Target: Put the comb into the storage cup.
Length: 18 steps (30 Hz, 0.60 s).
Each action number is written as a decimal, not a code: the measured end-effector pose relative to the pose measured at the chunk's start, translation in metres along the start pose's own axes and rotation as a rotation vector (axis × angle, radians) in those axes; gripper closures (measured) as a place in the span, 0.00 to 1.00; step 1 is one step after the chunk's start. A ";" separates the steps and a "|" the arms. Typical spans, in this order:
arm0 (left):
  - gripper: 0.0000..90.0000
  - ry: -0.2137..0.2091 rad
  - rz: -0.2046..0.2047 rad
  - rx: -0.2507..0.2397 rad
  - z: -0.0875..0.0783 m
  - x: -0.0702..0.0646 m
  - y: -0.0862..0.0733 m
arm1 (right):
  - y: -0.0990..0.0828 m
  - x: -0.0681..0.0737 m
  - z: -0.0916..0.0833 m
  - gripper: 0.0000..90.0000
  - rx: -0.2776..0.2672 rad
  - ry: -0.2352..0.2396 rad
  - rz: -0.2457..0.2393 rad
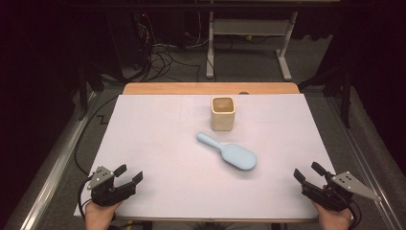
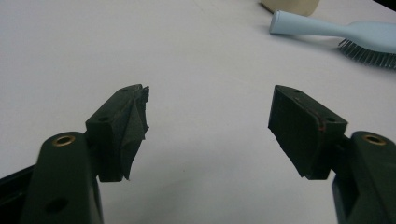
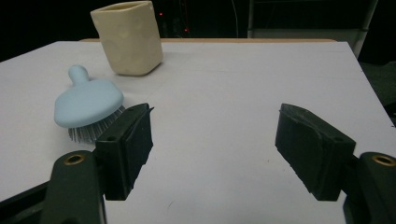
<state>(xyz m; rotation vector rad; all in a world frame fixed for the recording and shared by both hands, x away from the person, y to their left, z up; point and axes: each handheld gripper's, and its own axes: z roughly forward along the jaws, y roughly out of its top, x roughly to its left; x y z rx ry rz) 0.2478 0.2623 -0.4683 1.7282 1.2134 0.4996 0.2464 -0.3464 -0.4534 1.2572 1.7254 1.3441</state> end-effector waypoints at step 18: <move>0.33 -0.005 0.004 0.007 0.003 0.000 0.001 | 0.006 0.007 0.014 0.33 0.001 0.035 0.007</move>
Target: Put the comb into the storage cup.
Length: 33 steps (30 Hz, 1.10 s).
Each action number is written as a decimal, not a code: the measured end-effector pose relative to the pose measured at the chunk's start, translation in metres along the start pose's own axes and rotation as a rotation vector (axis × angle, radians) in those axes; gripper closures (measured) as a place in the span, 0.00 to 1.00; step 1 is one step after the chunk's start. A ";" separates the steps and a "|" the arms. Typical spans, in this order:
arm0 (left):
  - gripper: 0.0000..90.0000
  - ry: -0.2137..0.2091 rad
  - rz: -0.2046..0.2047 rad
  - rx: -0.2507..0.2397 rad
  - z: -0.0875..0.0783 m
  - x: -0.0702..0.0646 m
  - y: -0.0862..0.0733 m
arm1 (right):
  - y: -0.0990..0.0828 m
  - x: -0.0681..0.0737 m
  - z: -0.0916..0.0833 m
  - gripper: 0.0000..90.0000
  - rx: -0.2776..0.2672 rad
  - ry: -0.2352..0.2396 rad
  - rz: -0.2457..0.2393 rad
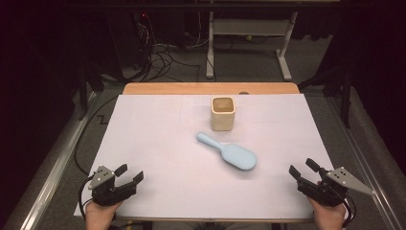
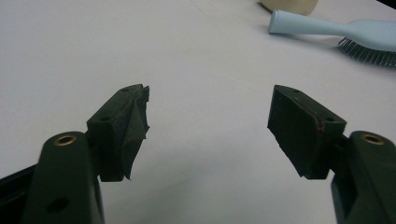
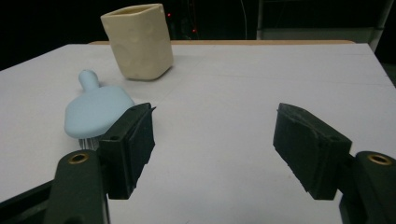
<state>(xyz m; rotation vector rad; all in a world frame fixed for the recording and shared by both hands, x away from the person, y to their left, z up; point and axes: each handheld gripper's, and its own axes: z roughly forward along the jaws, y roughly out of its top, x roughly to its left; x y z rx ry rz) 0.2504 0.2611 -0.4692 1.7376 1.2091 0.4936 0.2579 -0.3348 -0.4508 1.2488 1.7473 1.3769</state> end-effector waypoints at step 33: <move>0.33 -0.008 0.010 -0.003 0.000 -0.001 0.000 | 0.012 0.025 0.035 0.36 0.002 0.102 0.024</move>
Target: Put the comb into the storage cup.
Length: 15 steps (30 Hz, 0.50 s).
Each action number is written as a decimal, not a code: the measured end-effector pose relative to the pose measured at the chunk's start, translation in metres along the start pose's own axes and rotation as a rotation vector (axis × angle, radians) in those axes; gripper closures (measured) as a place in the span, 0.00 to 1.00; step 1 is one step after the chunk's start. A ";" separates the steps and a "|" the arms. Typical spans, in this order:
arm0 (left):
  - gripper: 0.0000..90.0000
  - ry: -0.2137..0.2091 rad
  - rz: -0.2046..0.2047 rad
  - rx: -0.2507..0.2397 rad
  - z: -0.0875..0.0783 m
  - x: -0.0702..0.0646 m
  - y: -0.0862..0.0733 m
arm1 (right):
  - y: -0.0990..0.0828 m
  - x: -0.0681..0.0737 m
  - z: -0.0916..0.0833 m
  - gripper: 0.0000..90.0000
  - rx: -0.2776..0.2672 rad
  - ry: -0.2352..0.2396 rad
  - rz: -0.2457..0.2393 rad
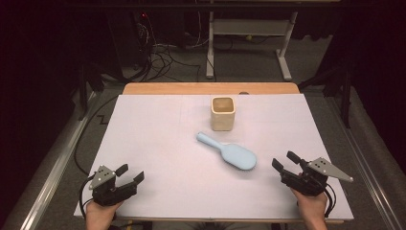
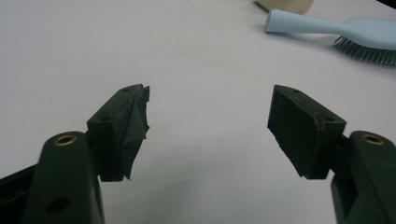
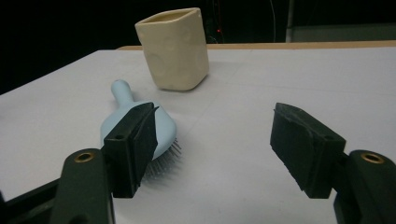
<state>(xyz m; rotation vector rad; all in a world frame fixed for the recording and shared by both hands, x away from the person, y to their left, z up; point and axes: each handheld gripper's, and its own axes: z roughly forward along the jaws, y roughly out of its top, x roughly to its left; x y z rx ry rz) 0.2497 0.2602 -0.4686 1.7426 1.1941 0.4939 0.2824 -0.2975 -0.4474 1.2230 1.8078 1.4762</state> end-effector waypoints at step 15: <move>0.33 0.002 0.001 -0.003 -0.001 0.000 0.000 | 0.004 0.014 0.015 0.37 -0.002 0.032 -0.020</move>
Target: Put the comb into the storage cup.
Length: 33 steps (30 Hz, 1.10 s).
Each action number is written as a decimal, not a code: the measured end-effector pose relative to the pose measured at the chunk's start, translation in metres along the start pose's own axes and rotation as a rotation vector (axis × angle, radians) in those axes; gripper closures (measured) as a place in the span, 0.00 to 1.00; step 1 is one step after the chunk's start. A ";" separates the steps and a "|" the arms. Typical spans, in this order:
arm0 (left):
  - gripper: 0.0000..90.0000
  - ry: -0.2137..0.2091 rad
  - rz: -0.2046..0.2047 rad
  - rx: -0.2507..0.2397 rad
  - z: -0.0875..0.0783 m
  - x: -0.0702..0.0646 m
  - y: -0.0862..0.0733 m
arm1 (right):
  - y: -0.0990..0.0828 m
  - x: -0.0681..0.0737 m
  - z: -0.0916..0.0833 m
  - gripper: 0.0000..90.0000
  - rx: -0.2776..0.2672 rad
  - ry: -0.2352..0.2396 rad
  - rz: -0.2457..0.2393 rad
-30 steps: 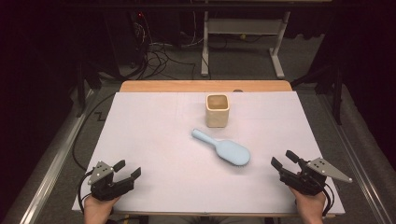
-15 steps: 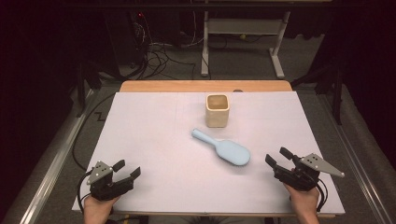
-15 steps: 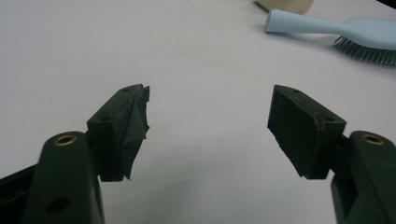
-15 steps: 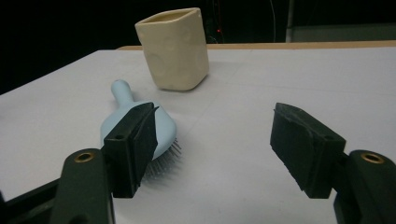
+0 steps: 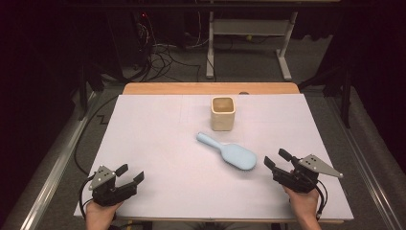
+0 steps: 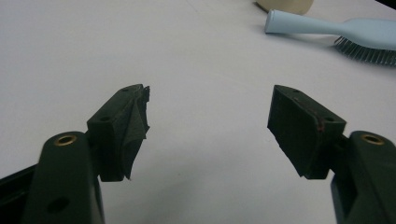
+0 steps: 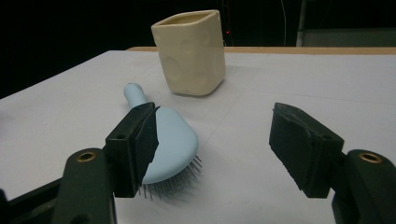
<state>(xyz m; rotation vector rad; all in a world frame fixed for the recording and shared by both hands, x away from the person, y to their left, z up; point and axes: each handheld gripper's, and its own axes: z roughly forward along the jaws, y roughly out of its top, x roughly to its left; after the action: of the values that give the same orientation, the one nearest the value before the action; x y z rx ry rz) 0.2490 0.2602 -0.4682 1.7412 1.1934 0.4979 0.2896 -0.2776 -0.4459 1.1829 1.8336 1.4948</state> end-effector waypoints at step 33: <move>0.33 0.001 0.010 0.004 0.000 -0.001 0.000 | 0.015 0.016 0.034 0.36 0.052 0.049 -0.044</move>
<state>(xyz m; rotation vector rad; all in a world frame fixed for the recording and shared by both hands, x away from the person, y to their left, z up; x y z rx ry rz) 0.2485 0.2592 -0.4683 1.7512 1.1881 0.5024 0.3140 -0.2454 -0.4387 1.1316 1.9291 1.4718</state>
